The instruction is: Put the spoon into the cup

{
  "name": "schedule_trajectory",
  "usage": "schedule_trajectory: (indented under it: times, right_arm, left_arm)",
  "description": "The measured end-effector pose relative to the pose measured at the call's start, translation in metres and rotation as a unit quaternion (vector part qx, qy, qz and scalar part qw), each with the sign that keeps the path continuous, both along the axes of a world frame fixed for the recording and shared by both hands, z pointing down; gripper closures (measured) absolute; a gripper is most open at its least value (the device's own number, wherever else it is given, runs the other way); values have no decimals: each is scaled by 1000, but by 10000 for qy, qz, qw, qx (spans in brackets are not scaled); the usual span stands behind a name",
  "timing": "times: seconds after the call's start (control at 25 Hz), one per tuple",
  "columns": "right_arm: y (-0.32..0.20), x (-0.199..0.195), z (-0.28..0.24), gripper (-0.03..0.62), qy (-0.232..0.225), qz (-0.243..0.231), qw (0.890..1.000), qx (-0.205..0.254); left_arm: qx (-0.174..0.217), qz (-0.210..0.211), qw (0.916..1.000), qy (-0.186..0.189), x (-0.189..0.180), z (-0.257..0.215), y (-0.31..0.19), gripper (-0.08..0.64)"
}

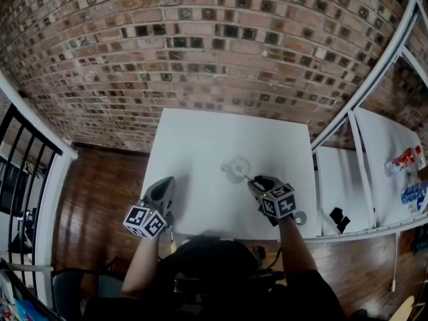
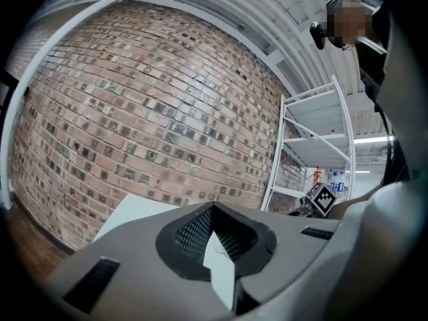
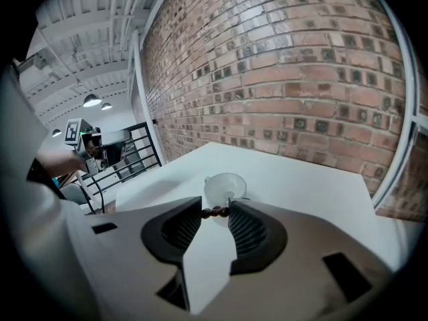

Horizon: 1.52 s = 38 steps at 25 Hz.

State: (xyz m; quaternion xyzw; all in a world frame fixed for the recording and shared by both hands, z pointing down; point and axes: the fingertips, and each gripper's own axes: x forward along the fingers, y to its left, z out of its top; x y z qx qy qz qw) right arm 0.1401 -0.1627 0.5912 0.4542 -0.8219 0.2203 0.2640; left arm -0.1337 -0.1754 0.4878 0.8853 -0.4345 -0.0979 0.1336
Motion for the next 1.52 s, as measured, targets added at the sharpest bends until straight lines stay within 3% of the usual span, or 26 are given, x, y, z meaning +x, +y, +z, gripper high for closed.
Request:
schedule_trajectory:
  times: [0.6, 0.72, 0.8, 1.2, 1.36, 1.52]
  right_arm:
    - [-26, -17, 23, 463, 228, -198, 9995, 75]
    - [-27, -17, 25, 460, 303, -166, 9993, 136]
    - [-27, -15, 26, 410, 377, -131, 9990, 188]
    - [-26, -2, -4, 410, 70, 252, 9970, 729]
    - [-18, 11, -38, 505, -339, 632, 9882, 1351]
    - [-12, 30, -78, 588, -1144, 1138, 9690, 1872]
  left_arm:
    - [7, -445, 9990, -61, -34, -2, 2, 557]
    - [12, -457, 9989, -76, -37, -3, 2, 557]
    - [20, -452, 9989, -84, -37, -4, 2, 557]
    - [103, -247, 9996, -111, -25, -11, -6, 555]
    - [124, -108, 9998, -100, -22, -16, -9, 557]
    - [314, 98, 9994, -48, -10, -31, -11, 557]
